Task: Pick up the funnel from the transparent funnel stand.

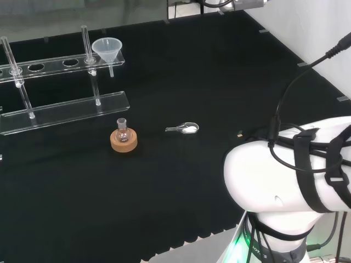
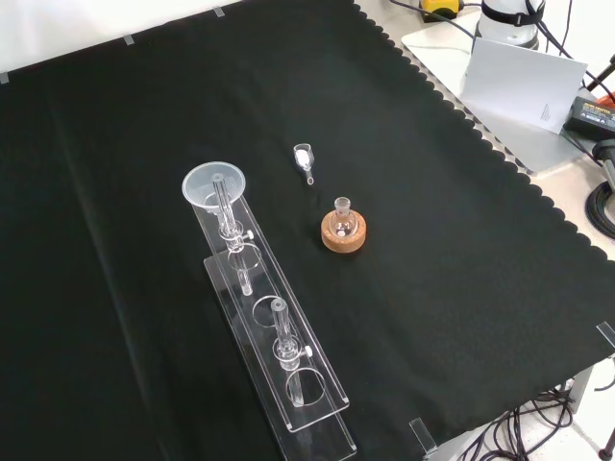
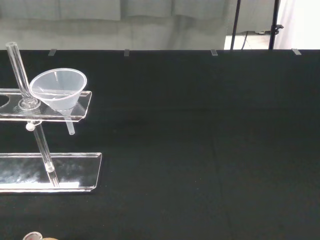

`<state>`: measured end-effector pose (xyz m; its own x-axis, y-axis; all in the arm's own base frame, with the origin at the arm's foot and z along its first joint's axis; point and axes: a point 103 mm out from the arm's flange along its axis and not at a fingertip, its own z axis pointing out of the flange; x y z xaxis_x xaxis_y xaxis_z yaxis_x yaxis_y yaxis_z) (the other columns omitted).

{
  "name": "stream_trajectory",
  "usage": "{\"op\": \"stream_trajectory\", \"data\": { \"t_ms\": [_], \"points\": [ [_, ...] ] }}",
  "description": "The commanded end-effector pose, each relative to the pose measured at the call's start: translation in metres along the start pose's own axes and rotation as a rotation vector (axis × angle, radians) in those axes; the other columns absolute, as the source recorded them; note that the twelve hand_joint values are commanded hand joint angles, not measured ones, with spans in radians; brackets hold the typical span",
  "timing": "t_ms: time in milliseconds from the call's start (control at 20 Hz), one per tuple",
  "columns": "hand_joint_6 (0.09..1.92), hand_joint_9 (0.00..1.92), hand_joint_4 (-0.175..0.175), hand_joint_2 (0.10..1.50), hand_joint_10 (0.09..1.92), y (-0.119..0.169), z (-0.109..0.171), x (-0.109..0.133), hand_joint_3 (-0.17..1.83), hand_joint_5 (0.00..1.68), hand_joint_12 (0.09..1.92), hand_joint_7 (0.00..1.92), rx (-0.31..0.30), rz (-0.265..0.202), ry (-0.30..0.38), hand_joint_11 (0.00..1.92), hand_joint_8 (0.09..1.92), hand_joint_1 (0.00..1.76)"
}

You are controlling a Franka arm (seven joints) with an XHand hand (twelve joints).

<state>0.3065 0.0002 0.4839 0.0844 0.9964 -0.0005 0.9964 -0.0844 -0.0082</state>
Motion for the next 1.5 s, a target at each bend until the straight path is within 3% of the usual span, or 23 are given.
{"op": "stream_trajectory", "data": {
  "t_ms": [50, 300, 600, 950, 1200, 1350, 1500],
  "points": [
    [0.09, 0.00, 0.077, 0.49, 0.09, 0.003, 0.000, 0.001, 0.36, 0.00, 0.09, 0.00, -0.009, -0.003, -0.011, 0.00, 0.09, 0.14],
    [0.09, 0.00, 0.077, 0.57, 0.09, 0.017, -0.002, 0.002, 0.18, 0.00, 0.09, 0.00, -0.021, -0.016, -0.023, 0.00, 0.09, 0.14],
    [0.09, 0.00, 0.074, 0.58, 0.09, 0.041, 0.000, 0.003, 0.15, 0.00, 0.09, 0.00, -0.045, -0.058, -0.016, 0.00, 0.09, 0.16],
    [0.09, 0.00, 0.068, 0.60, 0.09, 0.085, 0.010, 0.008, 0.14, 0.00, 0.09, 0.00, -0.026, -0.129, -0.014, 0.00, 0.09, 0.19],
    [0.09, 0.00, 0.064, 0.60, 0.09, 0.116, 0.022, 0.024, 0.14, 0.00, 0.09, 0.00, -0.002, -0.174, -0.026, 0.00, 0.09, 0.21],
    [0.09, 0.00, 0.060, 0.61, 0.09, 0.133, 0.027, 0.041, 0.13, 0.00, 0.09, 0.00, -0.034, -0.185, -0.065, 0.00, 0.09, 0.22],
    [0.09, 0.00, 0.052, 0.60, 0.09, 0.151, 0.034, 0.062, 0.12, 0.00, 0.09, 0.00, -0.025, -0.195, -0.053, 0.00, 0.09, 0.27]
  ]
}}
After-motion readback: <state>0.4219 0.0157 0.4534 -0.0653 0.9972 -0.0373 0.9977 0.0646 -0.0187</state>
